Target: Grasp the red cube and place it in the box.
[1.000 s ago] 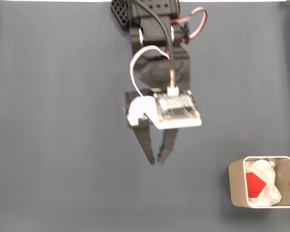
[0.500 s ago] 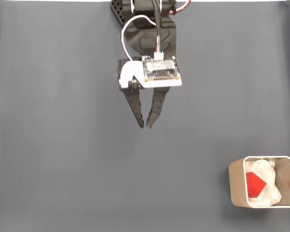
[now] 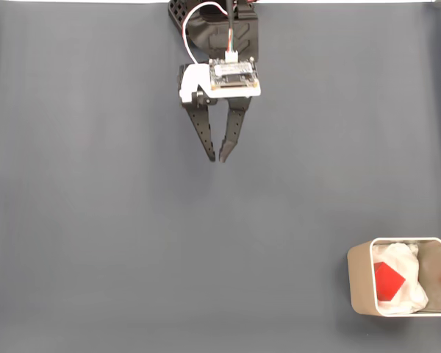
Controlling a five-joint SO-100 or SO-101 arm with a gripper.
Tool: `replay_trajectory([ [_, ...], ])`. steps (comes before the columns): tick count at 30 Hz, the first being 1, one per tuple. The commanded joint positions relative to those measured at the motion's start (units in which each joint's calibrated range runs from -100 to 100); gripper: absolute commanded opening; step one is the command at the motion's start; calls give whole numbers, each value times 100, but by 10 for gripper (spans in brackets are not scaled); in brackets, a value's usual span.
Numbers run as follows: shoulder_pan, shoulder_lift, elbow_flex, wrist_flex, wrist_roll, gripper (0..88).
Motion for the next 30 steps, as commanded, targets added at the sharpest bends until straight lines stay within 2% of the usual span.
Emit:
replay_trajectory([
  [1, 17, -934, 659, 185, -34, 0],
  [10, 24, -2268, 1799, 1062, -88, 0],
  [20, 3, -2883, 1808, 2865, -156, 0],
  [30, -25, -2892, 1808, 3947, -171, 0],
])
